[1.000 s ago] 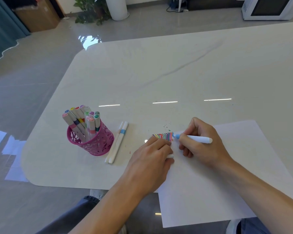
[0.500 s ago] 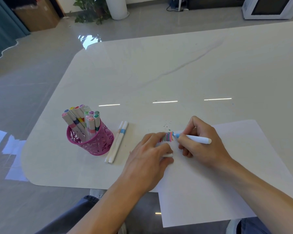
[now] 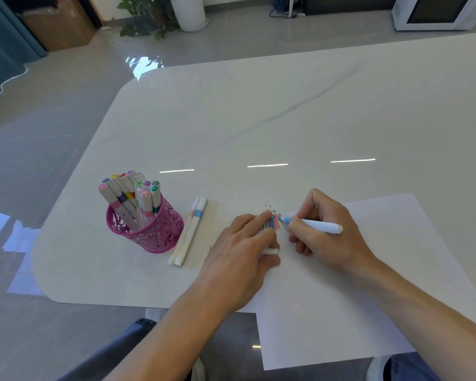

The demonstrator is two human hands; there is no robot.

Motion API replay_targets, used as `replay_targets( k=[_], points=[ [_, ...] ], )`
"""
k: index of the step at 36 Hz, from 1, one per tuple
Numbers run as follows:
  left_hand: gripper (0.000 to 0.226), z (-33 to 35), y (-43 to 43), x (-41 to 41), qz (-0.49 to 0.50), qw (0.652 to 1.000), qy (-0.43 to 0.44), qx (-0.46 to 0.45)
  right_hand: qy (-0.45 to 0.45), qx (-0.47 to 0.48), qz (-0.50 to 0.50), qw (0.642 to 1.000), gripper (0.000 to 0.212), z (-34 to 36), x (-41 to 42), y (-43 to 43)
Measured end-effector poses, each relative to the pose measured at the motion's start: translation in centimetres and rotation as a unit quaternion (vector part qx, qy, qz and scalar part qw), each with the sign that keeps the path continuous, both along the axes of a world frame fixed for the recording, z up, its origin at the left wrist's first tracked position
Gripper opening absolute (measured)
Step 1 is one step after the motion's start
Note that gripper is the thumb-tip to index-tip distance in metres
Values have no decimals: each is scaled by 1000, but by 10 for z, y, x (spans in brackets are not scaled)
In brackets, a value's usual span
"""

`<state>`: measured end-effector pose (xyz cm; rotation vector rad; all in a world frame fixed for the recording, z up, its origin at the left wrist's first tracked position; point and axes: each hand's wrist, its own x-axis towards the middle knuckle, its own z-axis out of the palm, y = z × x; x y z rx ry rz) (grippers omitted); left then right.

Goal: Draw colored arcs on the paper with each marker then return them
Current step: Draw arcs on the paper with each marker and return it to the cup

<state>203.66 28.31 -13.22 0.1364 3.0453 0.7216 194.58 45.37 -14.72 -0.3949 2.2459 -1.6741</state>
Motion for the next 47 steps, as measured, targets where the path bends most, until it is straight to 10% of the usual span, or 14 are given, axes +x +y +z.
replay_targets(
  k=[38, 47],
  points=[
    [15, -1, -1, -3, -19, 999, -23, -38, -18, 30, 7, 999, 36, 4, -3, 1],
    [13, -3, -1, 0, 7, 1000, 8, 3, -75, -88, -51, 992, 14, 10, -7, 3]
  ],
)
